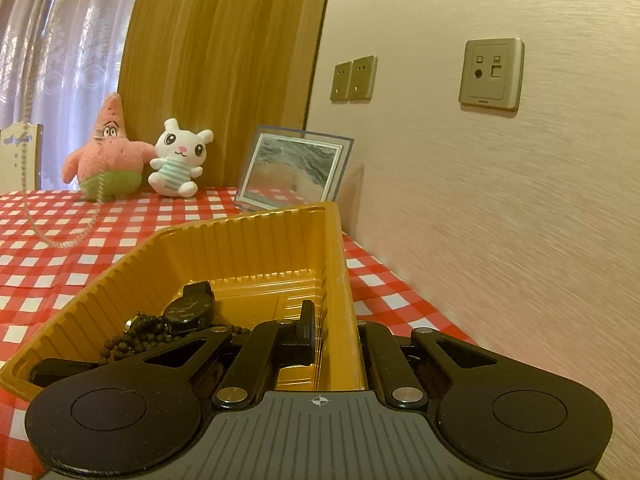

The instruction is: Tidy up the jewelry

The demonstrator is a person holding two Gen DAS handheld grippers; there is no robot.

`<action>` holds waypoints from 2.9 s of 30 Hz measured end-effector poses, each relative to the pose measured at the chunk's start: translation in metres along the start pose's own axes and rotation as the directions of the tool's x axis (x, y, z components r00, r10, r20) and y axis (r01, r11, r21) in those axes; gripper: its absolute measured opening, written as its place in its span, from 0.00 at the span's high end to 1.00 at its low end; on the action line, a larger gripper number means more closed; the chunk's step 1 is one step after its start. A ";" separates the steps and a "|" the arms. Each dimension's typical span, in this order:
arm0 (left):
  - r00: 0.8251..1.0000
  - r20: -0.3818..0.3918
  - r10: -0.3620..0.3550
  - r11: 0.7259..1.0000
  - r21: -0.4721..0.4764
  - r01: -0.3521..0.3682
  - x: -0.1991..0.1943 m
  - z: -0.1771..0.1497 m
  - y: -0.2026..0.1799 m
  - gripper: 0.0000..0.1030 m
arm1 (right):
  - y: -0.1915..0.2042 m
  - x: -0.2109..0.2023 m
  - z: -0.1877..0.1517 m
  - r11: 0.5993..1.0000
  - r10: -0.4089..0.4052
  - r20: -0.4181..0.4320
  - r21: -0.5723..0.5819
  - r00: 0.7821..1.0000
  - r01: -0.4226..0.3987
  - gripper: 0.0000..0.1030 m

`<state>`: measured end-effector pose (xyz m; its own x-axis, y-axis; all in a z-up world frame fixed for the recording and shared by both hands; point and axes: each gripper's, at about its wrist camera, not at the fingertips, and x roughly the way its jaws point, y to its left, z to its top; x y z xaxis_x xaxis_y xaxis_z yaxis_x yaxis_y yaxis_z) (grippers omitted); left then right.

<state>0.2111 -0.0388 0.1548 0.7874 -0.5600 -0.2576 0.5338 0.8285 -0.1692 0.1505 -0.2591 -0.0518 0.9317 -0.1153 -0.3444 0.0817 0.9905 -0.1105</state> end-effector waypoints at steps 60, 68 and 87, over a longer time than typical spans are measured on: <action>0.876 -0.330 0.352 0.892 -0.167 -0.421 -0.011 -0.154 0.103 0.66 | 0.044 0.064 0.030 0.992 0.105 -0.017 -0.063 0.994 -0.106 0.95; 0.850 -0.364 0.381 0.865 -0.184 -0.466 -0.010 -0.165 0.116 0.65 | 0.056 0.093 0.033 0.985 0.158 -0.067 -0.057 0.985 -0.162 0.95; 0.806 -0.377 0.457 0.845 -0.098 -0.525 -0.011 -0.172 0.107 0.38 | 0.028 0.116 0.026 0.956 0.293 -0.079 0.032 0.953 -0.291 0.24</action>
<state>0.2065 0.0566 -0.0236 0.7624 -0.0709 -0.6432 0.0072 0.9948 -0.1011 0.2700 -0.2432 -0.0701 0.8839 0.1741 -0.4341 -0.1816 0.9831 0.0244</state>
